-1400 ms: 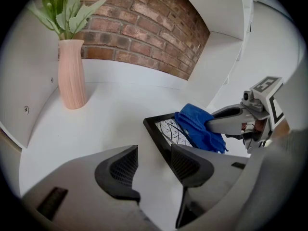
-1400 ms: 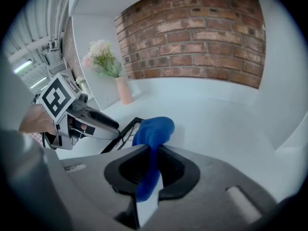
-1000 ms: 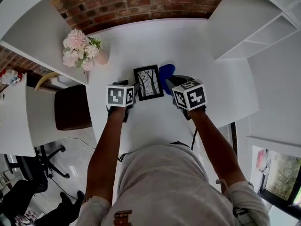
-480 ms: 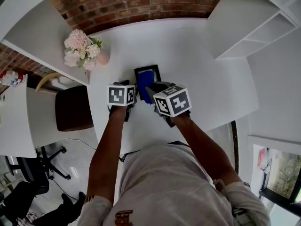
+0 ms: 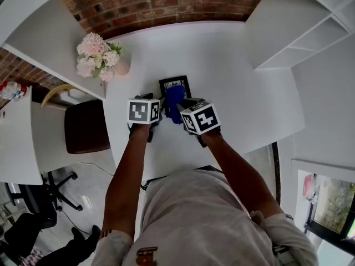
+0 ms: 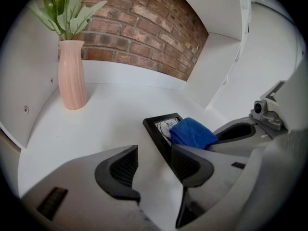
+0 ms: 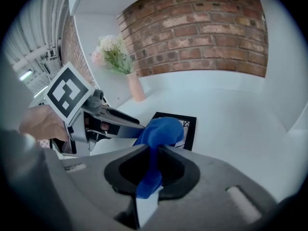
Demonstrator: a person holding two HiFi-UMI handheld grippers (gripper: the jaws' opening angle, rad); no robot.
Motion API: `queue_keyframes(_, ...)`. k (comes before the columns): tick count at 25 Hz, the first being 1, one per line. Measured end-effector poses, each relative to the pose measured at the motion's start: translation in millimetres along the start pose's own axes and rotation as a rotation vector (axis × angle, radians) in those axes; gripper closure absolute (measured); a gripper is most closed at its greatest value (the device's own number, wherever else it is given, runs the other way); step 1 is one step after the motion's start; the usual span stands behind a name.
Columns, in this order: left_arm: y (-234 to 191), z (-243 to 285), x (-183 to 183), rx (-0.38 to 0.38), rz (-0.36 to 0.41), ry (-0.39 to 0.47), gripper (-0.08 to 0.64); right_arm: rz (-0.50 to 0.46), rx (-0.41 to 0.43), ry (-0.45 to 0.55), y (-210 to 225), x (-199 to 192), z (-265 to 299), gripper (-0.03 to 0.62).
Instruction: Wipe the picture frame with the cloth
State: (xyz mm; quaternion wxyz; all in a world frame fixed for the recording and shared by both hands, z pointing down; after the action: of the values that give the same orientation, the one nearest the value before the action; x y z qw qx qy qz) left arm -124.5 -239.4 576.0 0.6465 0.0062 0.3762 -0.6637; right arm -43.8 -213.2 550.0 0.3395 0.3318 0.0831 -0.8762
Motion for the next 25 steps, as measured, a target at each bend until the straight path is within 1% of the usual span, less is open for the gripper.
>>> queue_keyframes(3,-0.1,-0.3,-0.2,0.002,0.001,0.0,0.351,-0.04,-0.02,-0.017,6.4,-4.8,-5.0,0.545)
queue_keyframes(6,0.2,-0.5,0.0,0.004,0.002,0.002,0.351,-0.06,-0.036,-0.03,15.4,-11.1,-12.5,0.545)
queue_keyframes(11,0.5,-0.4,0.0,0.008,0.004,0.006,0.351,-0.056,-0.059,-0.037,32.6,-22.5,-27.6,0.545)
queue_keyframes(17,1.4,-1.0,-0.5,0.015,0.004,0.009,0.351,-0.04,-0.106,-0.049,52.9,-36.0,-47.5,0.545)
queue_keyframes(21,1.1,-0.7,0.1,0.017,0.006,0.013,0.351,-0.034,-0.11,-0.006,52.3,-25.8,-60.9,0.545)
queue_keyframes(25,0.5,-0.3,0.0,0.015,0.004,0.014,0.351,-0.05,-0.083,0.073,32.3,0.0,-70.4,0.545)
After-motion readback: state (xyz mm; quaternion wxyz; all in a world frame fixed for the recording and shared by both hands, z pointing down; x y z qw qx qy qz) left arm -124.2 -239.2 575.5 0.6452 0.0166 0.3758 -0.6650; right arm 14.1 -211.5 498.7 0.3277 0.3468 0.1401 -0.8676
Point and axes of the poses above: the fingertips, and each gripper's own axes: z forward along the fingers, y to its right, x out of its top, the point moved 2 cm from there along -z, backward along the fingers, and after that the axes turned 13 degrees about -z, right-handed, at the moved point
